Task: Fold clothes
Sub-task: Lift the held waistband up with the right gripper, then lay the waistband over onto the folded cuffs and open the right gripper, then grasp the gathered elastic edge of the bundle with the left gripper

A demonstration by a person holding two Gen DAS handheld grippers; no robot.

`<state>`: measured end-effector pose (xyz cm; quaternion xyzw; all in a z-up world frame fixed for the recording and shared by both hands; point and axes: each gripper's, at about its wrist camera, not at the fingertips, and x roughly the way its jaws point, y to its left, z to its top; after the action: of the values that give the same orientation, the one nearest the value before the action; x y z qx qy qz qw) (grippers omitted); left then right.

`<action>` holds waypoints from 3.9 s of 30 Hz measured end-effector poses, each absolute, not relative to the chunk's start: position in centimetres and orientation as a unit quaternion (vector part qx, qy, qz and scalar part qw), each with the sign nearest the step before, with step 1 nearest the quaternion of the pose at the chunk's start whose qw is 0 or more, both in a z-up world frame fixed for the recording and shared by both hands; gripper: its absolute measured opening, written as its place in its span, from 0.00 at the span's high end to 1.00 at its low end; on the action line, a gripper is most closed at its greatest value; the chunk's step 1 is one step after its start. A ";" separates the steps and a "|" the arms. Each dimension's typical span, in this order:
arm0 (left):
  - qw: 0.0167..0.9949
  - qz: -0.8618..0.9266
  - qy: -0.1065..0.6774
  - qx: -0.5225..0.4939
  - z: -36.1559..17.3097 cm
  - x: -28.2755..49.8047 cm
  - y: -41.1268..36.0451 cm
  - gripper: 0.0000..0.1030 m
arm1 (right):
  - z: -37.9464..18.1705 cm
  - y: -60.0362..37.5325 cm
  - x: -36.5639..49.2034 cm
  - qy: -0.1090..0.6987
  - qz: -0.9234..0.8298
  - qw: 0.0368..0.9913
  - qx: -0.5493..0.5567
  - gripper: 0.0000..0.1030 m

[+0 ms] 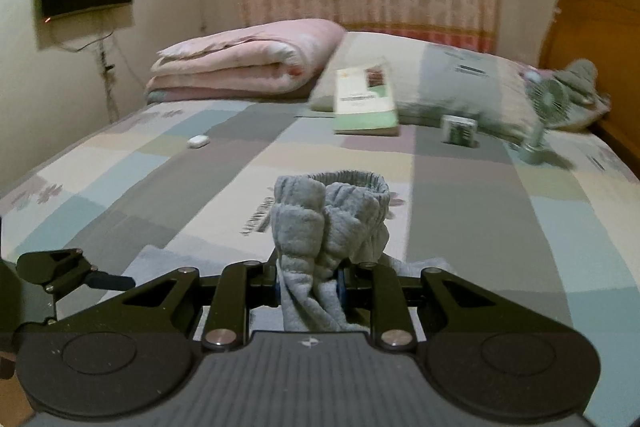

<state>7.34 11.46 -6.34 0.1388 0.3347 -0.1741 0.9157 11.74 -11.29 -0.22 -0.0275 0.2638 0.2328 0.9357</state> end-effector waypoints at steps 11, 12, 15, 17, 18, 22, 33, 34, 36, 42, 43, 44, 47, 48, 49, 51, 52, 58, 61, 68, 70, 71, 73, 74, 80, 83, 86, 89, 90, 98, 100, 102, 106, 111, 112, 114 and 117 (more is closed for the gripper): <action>0.919 -0.137 0.345 0.132 -6.9 5.6 15.2 0.11 | 0.3 -2.4 10.4 0.244 0.279 0.922 -0.112 0.75; 0.920 -0.132 0.345 0.130 -6.9 5.5 15.5 0.11 | 0.3 -1.7 10.3 0.241 0.283 0.921 -0.120 0.75; 0.922 -0.123 0.345 0.126 -6.9 5.1 16.3 0.11 | 0.3 0.5 10.0 0.234 0.294 0.915 -0.145 0.75; 0.923 -0.117 0.346 0.124 -6.9 4.9 16.8 0.11 | -0.1 1.9 9.7 0.231 0.298 0.912 -0.163 0.75; 0.923 -0.115 0.347 0.122 -7.0 4.7 17.0 0.11 | -0.3 2.6 9.6 0.230 0.300 0.910 -0.173 0.75; 0.923 -0.103 0.352 0.116 -7.4 4.3 17.7 0.11 | -1.7 5.0 9.1 0.230 0.305 0.900 -0.208 0.75; 0.926 -0.080 0.355 0.101 -7.8 3.7 19.4 0.11 | -2.6 8.3 8.3 0.215 0.311 0.889 -0.258 0.75; 0.926 -0.080 0.355 0.100 -7.8 3.7 19.4 0.11 | -2.7 8.5 8.3 0.215 0.312 0.888 -0.260 0.75; 0.925 -0.079 0.357 0.098 -7.9 3.6 19.4 0.11 | -3.2 8.9 8.4 0.217 0.316 0.884 -0.267 0.75; 0.924 -0.080 0.364 0.091 -8.2 3.4 19.7 0.11 | -5.2 9.7 8.9 0.259 0.350 0.862 -0.260 0.73; 0.923 -0.081 0.365 0.089 -8.3 3.4 19.8 0.11 | -5.4 9.7 9.2 0.269 0.359 0.858 -0.252 0.73; 0.923 -0.081 0.366 0.088 -8.3 3.4 19.9 0.11 | -5.7 9.6 9.4 0.279 0.367 0.854 -0.243 0.72; 0.921 -0.086 0.371 0.082 -8.6 3.3 19.9 0.11 | -6.1 9.4 10.2 0.306 0.384 0.845 -0.211 0.70; 0.920 -0.091 0.373 0.079 -8.6 3.3 19.9 0.11 | -6.2 9.2 10.4 0.315 0.391 0.841 -0.201 0.69; 0.919 -0.098 0.374 0.074 -8.7 3.2 20.0 0.11 | -6.3 9.1 10.7 0.324 0.397 0.838 -0.191 0.67; 0.917 -0.116 0.377 0.057 -8.9 3.1 20.0 0.11 | -6.3 8.8 11.1 0.343 0.415 0.825 -0.171 0.54; 0.916 -0.126 0.378 0.047 -9.0 3.1 20.0 0.11 | -6.2 8.6 11.3 0.352 0.426 0.818 -0.157 0.51; 0.907 -0.176 0.384 -0.015 -9.8 3.7 20.5 0.11 | -4.4 5.9 12.1 0.369 0.468 0.800 -0.071 0.24; 0.900 -0.195 0.388 -0.047 -10.2 4.3 21.0 0.11 | -3.1 3.9 12.7 0.359 0.455 0.814 -0.042 0.20; 0.901 -0.203 0.372 -0.094 -8.1 5.8 23.2 0.11 | -2.1 -0.8 14.0 0.347 0.404 0.846 -0.003 0.18; 0.896 -0.204 0.374 -0.124 -7.4 7.2 24.1 0.11 | -2.2 -2.0 14.3 0.351 0.394 0.850 0.014 0.18; 0.891 -0.201 0.382 -0.140 -7.4 8.3 24.4 0.11 | -2.3 -2.6 14.5 0.353 0.389 0.851 0.023 0.17; 0.878 -0.199 0.400 -0.173 -7.8 10.6 25.1 0.11 | -2.5 -3.4 14.8 0.356 0.384 0.851 0.038 0.17; 0.870 -0.196 0.410 -0.192 -8.2 11.8 25.5 0.11 | -2.6 -3.7 14.9 0.357 0.381 0.852 0.042 0.17; 0.810 -0.193 0.475 -0.284 -11.5 17.1 27.3 0.11 | -2.9 -5.4 14.9 0.354 0.369 0.857 0.060 0.14; 0.800 -0.201 0.485 -0.291 -12.0 18.0 27.1 0.11 | -3.0 -6.0 15.0 0.353 0.363 0.860 0.065 0.13; 0.788 -0.216 0.495 -0.296 -12.1 17.9 26.5 0.11 | -3.2 -6.4 15.2 0.353 0.360 0.861 0.073 0.13; 0.774 -0.239 0.506 -0.295 -12.2 17.2 26.1 0.10 | -3.2 -6.7 14.9 0.351 0.360 0.861 0.077 0.13; 0.769 -0.246 0.513 -0.293 -12.4 17.0 25.9 0.10 | -3.2 -6.8 14.7 0.351 0.361 0.860 0.078 0.13; 0.772 -0.249 0.492 -0.316 -13.1 18.9 25.7 0.05 | -3.5 -7.6 14.1 0.355 0.359 0.859 0.086 0.11; 0.768 -0.254 0.490 -0.324 -13.2 19.3 25.5 0.04 | -3.5 -8.0 13.9 0.354 0.356 0.860 0.090 0.11; 0.747 -0.287 0.501 -0.331 -13.6 18.4 25.5 0.04 | -3.6 -8.6 13.6 0.351 0.354 0.862 0.096 0.11; 0.737 -0.315 0.487 -0.347 -14.6 16.8 26.1 0.04 | -4.2 -9.8 13.2 0.353 0.350 0.860 0.114 0.09; 0.745 -0.277 0.479 -0.373 -14.7 17.6 25.7 0.14 | -5.5 -10.8 13.0 0.368 0.334 0.859 0.125 0.09; 0.759 -0.264 0.484 -0.345 -14.0 17.4 25.3 0.33 | -5.5 -11.0 12.8 0.366 0.333 0.860 0.127 0.09; 0.783 -0.230 0.496 -0.296 -13.0 17.0 24.8 0.65 | -5.5 -11.7 12.4 0.362 0.329 0.862 0.130 0.09; 0.793 -0.210 0.495 -0.286 -12.1 16.6 24.8 0.76 | -5.6 -12.6 12.0 0.358 0.321 0.866 0.137 0.09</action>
<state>16.59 24.82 -12.09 -0.2859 0.4950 -0.2103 0.7931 12.04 -12.64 -5.64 0.1372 0.3580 0.3210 0.8660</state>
